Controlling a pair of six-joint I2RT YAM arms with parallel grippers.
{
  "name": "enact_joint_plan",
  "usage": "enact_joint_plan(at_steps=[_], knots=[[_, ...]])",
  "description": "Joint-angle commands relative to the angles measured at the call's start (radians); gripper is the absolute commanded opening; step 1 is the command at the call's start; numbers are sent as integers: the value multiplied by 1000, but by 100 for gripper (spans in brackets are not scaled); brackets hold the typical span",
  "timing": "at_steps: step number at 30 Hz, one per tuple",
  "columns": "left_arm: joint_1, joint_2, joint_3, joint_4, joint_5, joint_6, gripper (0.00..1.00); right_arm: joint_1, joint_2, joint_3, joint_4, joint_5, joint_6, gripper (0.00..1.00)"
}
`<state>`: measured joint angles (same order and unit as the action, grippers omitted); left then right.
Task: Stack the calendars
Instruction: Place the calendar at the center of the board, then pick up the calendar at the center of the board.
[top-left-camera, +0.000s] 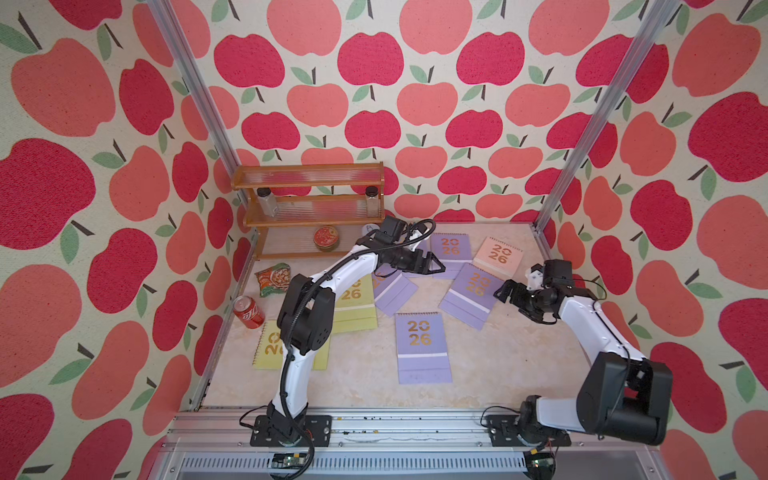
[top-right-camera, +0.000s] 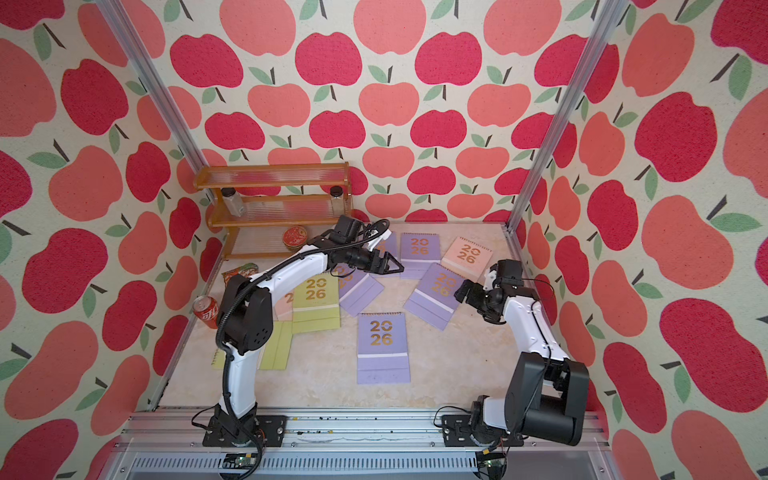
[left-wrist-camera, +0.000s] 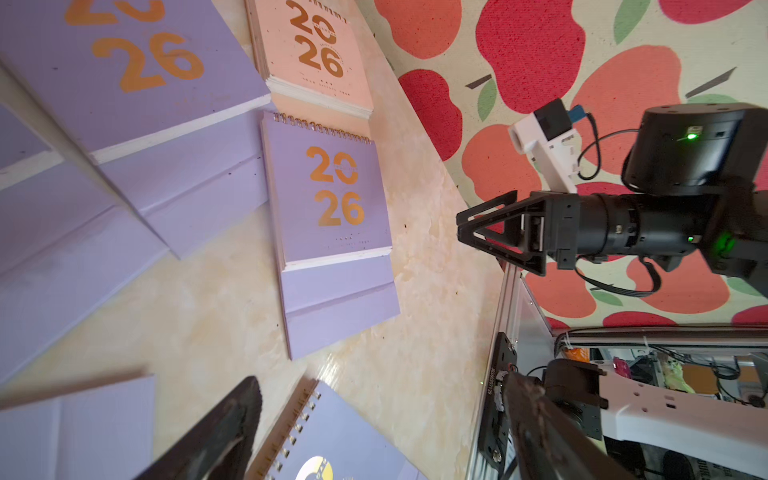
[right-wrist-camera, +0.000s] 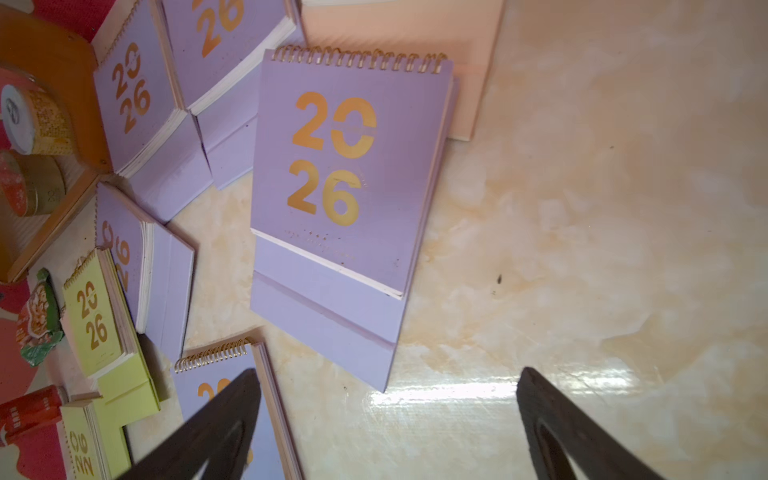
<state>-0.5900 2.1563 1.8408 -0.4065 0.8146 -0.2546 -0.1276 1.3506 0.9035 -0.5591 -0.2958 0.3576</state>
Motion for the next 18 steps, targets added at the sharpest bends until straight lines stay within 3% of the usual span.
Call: enact_joint_plan(at_steps=[1, 10, 18], knots=[[-29, 125, 148, -124, -87, 46, 90, -57, 11, 15, -20, -47, -47, 97], [-63, 415, 511, -218, -225, 47, 91, -93, 91, -24, 122, -107, -10, 95], [-65, 535, 643, -216, -245, -4, 91, -90, 209, -38, 250, -164, 9, 92]])
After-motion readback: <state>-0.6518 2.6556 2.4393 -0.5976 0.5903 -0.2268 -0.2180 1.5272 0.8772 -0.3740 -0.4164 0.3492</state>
